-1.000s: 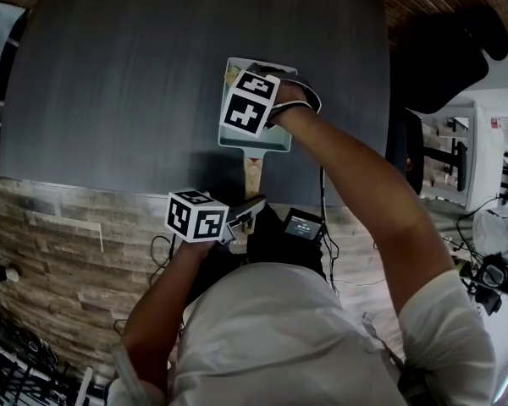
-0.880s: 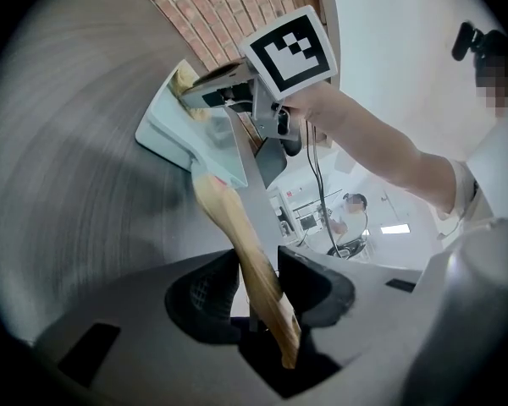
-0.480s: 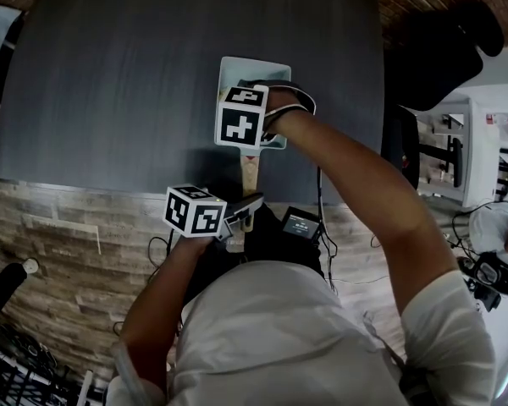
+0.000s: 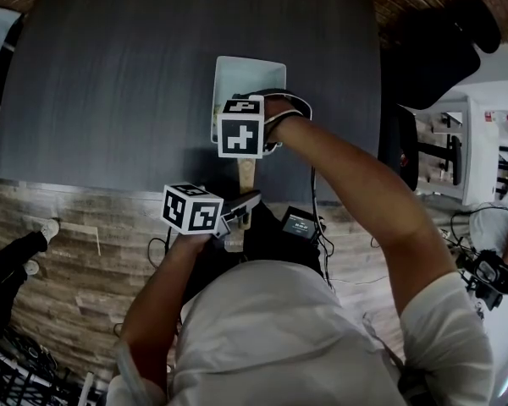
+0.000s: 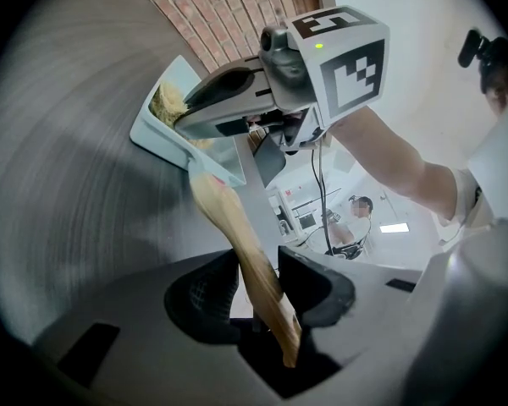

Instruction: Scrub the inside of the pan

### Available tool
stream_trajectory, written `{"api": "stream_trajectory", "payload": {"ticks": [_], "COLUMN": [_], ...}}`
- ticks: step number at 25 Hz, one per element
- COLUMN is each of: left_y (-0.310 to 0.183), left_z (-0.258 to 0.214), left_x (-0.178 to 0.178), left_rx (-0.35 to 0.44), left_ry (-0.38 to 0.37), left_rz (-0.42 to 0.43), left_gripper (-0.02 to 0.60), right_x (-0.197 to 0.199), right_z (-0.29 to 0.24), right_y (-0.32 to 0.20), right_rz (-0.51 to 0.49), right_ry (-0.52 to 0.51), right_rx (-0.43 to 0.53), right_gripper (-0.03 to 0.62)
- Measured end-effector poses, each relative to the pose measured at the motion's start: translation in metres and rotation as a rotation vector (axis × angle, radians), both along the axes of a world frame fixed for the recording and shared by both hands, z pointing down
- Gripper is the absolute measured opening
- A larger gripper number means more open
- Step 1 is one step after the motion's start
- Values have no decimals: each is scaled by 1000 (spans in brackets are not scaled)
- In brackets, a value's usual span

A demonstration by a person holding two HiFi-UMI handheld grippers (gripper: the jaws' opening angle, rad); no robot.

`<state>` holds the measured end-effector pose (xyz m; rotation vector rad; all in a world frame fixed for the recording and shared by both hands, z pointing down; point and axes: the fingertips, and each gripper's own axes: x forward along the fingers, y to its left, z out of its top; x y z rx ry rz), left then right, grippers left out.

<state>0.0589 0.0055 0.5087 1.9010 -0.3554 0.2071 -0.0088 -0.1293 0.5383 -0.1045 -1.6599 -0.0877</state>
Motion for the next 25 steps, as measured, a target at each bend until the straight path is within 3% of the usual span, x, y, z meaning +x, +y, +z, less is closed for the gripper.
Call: {"api": "stream_trajectory", "payload": {"ticks": [11, 25], "left_y": [-1, -4], "left_z": [-1, -1], "left_x": [-2, -5], "left_rx": [4, -20], "left_ry": [-1, 16], "left_rz": [-19, -116], "left_gripper": [151, 140], "right_x": [1, 13], "right_z": [-6, -34], "right_y": [26, 32], "right_rz": [-85, 23], "right_ry": [-16, -100], "right_rx": [-121, -221], "right_gripper": [43, 43]}}
